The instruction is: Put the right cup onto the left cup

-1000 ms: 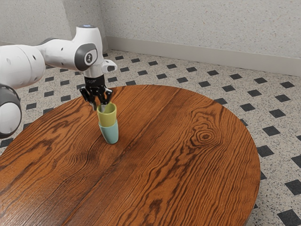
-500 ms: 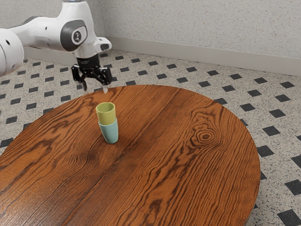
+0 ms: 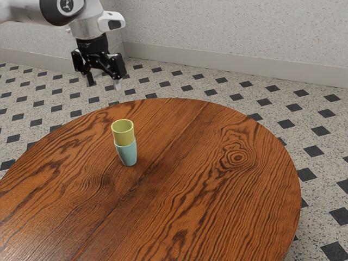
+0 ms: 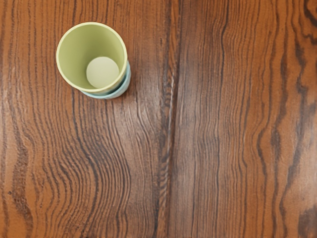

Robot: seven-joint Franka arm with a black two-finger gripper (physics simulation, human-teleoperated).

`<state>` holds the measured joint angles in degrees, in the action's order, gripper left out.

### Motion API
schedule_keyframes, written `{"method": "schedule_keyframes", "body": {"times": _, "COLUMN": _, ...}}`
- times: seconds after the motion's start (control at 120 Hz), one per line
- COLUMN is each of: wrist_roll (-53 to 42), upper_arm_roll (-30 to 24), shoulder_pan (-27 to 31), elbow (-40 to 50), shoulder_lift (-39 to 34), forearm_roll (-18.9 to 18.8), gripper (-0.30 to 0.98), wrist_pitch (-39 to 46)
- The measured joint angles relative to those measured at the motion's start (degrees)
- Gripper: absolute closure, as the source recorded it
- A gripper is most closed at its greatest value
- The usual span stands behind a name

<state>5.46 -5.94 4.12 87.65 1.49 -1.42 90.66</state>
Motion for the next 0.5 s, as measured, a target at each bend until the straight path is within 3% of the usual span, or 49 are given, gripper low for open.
{"method": "schedule_keyframes", "body": {"times": 0.5, "wrist_roll": -0.50, "upper_arm_roll": -0.31, "shoulder_pan": -3.12, "elbow": 0.08, "shoulder_lift": -0.40, "forearm_roll": 0.01, "gripper": 0.00, "wrist_pitch": -2.94}}
